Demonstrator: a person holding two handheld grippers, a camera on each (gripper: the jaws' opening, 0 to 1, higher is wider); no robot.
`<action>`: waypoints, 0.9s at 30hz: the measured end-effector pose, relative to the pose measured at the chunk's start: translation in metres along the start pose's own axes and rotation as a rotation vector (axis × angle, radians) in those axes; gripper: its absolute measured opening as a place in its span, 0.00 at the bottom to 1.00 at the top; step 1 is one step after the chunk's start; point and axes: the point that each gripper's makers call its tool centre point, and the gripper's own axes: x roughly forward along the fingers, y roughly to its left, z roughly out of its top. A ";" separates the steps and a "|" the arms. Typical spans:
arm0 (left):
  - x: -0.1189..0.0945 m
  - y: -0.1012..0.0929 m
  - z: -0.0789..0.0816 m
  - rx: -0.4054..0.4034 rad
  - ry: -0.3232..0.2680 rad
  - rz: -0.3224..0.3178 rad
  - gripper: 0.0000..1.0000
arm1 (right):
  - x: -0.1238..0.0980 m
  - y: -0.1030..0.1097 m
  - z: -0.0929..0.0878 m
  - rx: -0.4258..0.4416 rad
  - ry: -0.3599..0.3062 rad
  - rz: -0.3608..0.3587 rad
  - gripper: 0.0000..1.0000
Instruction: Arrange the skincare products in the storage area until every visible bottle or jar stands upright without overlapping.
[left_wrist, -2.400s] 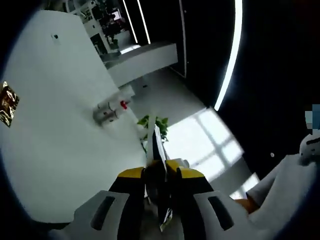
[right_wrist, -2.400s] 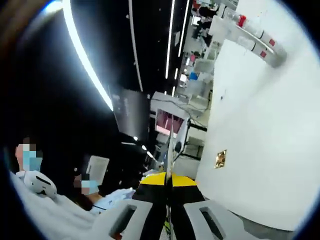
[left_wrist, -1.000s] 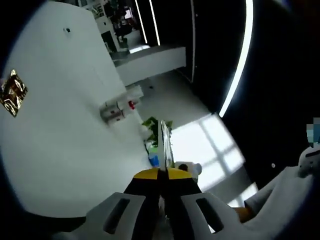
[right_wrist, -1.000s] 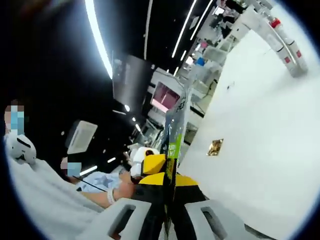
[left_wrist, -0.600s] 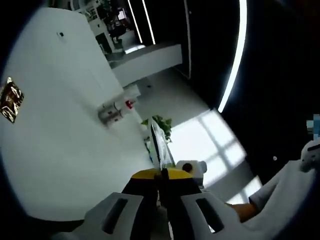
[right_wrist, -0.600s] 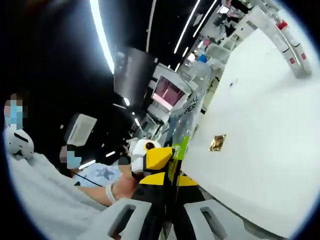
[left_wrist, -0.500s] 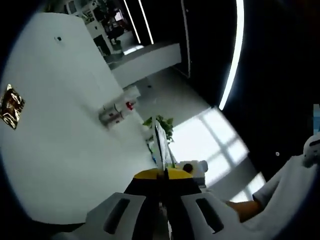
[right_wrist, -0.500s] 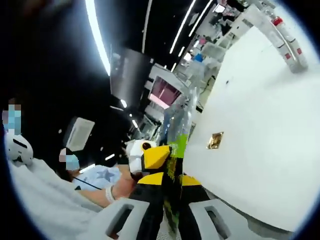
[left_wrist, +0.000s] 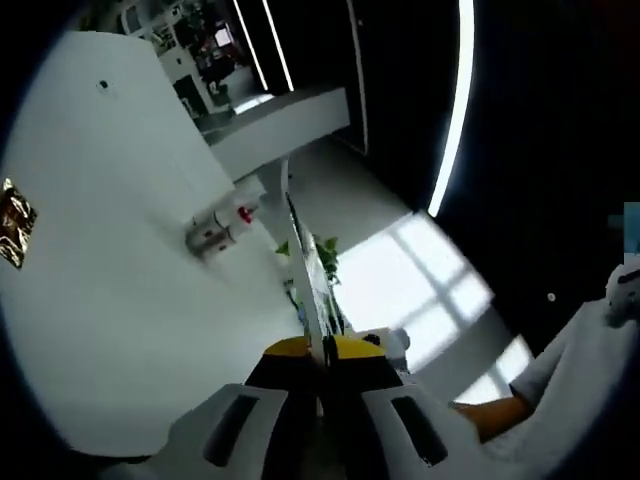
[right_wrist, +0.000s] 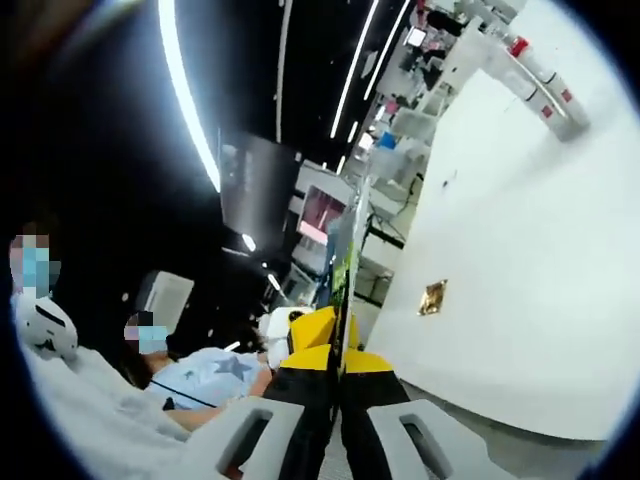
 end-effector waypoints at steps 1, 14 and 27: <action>-0.001 -0.001 0.000 -0.049 0.003 -0.012 0.00 | 0.001 0.002 -0.001 -0.010 0.006 0.006 0.00; 0.003 0.013 0.013 -0.029 0.021 0.018 0.00 | -0.012 -0.027 -0.004 -0.436 0.174 -0.241 0.20; 0.029 0.033 0.037 -0.020 0.041 0.038 0.00 | -0.041 -0.077 0.011 -0.710 0.191 -0.503 0.51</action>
